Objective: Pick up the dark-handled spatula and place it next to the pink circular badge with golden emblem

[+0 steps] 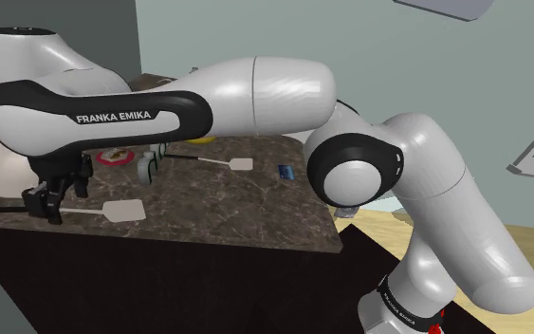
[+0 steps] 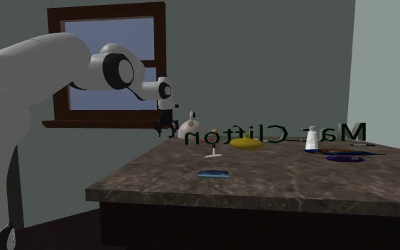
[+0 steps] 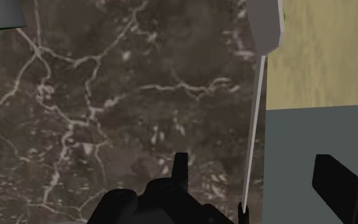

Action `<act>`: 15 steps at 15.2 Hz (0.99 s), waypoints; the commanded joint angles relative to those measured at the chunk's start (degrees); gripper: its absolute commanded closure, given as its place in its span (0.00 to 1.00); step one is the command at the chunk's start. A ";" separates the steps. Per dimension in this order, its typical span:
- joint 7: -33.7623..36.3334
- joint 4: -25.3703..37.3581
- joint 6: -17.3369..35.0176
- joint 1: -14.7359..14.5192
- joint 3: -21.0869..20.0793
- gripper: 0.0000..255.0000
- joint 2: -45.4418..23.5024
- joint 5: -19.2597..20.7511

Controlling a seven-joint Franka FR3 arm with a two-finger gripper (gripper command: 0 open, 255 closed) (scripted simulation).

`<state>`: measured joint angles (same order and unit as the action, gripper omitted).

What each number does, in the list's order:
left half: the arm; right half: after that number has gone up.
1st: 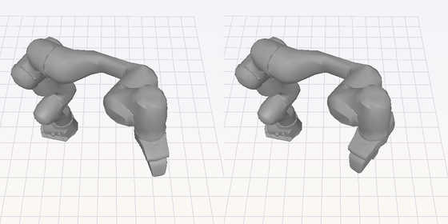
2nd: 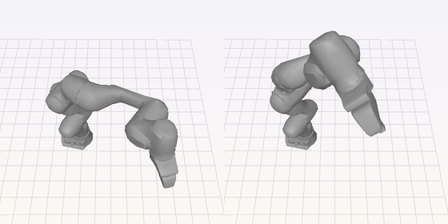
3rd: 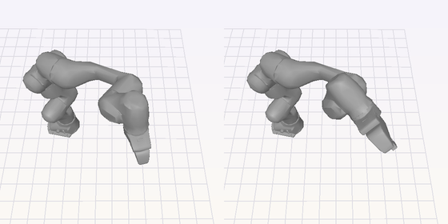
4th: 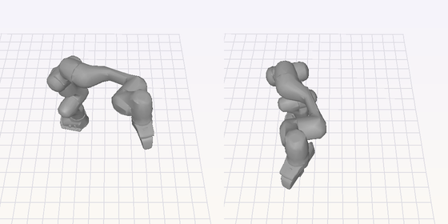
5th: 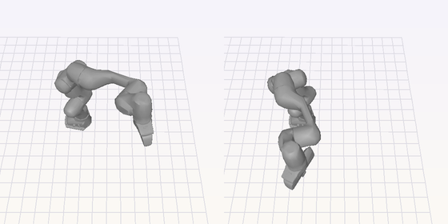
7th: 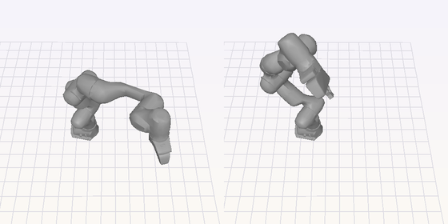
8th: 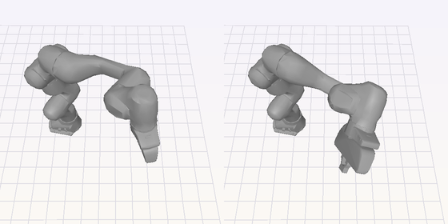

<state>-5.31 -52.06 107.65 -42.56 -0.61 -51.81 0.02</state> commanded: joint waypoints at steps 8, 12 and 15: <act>-0.01 5.83 -6.66 0.01 0.00 0.00 0.81 0.00; -0.01 5.83 -6.66 0.01 0.00 0.00 0.81 -0.01; -0.01 5.84 -6.66 0.01 0.00 0.00 0.81 -0.01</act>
